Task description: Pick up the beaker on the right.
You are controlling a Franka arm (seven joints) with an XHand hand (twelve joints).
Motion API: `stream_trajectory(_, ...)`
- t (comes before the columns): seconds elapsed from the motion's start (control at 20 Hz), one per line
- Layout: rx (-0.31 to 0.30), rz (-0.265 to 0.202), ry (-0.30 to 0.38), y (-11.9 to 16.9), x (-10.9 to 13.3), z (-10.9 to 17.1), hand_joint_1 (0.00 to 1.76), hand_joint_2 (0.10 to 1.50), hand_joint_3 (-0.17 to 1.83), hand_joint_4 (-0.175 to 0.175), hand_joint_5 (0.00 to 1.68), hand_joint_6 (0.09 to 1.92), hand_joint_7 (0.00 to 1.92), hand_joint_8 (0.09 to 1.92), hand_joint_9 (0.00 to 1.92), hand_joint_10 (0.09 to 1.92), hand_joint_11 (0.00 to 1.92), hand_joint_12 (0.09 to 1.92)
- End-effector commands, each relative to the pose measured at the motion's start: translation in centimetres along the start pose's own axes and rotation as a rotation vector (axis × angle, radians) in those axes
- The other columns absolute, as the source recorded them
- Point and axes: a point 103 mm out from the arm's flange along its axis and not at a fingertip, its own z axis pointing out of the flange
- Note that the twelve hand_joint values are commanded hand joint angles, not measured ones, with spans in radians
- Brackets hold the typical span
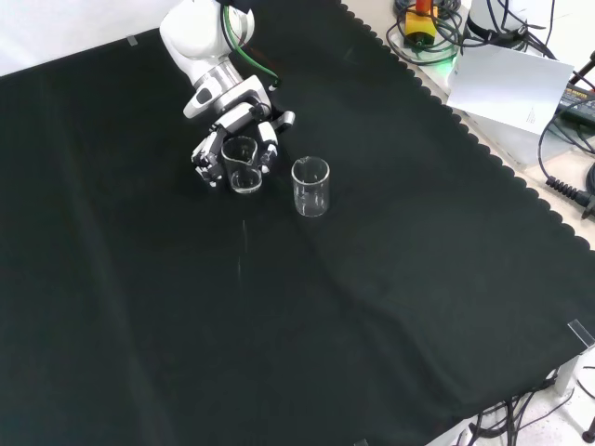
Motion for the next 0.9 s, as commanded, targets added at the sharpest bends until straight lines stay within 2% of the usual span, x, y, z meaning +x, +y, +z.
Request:
stream_trajectory(0.05,-0.011,0.021,-0.025,0.0,0.1,-0.1,1.02,0.53,0.70,-0.023,0.53,1.00,0.50,0.76,0.66,0.56,0.23,1.35)
stream_trajectory(0.15,-0.018,0.032,-0.050,0.2,0.3,0.0,1.09,0.57,0.73,-0.032,0.68,1.04,0.62,0.77,0.76,0.56,0.32,1.33)
stream_trajectory(0.2,-0.033,0.040,-0.068,0.3,0.5,0.0,1.11,0.67,0.65,-0.051,0.81,1.04,0.70,0.80,0.84,0.57,0.43,1.30)
stream_trajectory(0.25,-0.044,0.055,-0.080,0.2,0.4,-0.3,1.13,0.76,0.56,-0.099,0.91,1.03,0.79,0.84,0.93,0.60,0.57,1.24)
stream_trajectory(0.3,-0.060,0.069,-0.102,0.3,0.6,-0.3,1.23,0.80,0.51,-0.106,0.97,1.03,0.90,0.92,1.05,0.61,0.77,1.13)
stream_trajectory(0.35,-0.086,0.087,-0.132,0.3,0.8,-0.2,1.31,0.76,0.55,-0.118,1.02,1.01,1.01,0.96,1.15,0.62,0.93,1.01)
stream_trajectory(0.45,-0.172,0.106,-0.180,0.0,1.1,-0.4,1.40,0.64,0.72,-0.153,1.08,0.95,1.15,0.94,1.32,0.60,1.10,0.86)
stream_trajectory(0.5,-0.202,0.098,-0.206,-0.1,1.4,-0.5,1.42,0.61,0.76,-0.164,1.10,0.92,1.19,0.91,1.37,0.57,1.15,0.80)
stream_trajectory(0.65,-0.266,0.069,-0.270,-0.2,2.3,-1.5,1.52,0.64,0.62,-0.175,1.13,0.80,1.25,0.81,1.51,0.43,1.18,0.68)
stream_trajectory(0.7,-0.269,0.056,-0.290,-0.2,2.7,-2.1,1.53,0.70,0.49,-0.175,1.15,0.75,1.22,0.80,1.49,0.43,1.16,0.65)
stream_trajectory(0.75,-0.277,0.047,-0.311,-0.2,3.1,-2.7,1.53,0.70,0.48,-0.175,1.17,0.71,1.24,0.76,1.53,0.36,1.18,0.63)
stream_trajectory(0.9,-0.262,0.020,-0.367,-0.6,4.0,-4.7,1.54,0.63,0.58,-0.175,1.20,0.65,1.30,0.70,1.64,0.18,1.21,0.63)
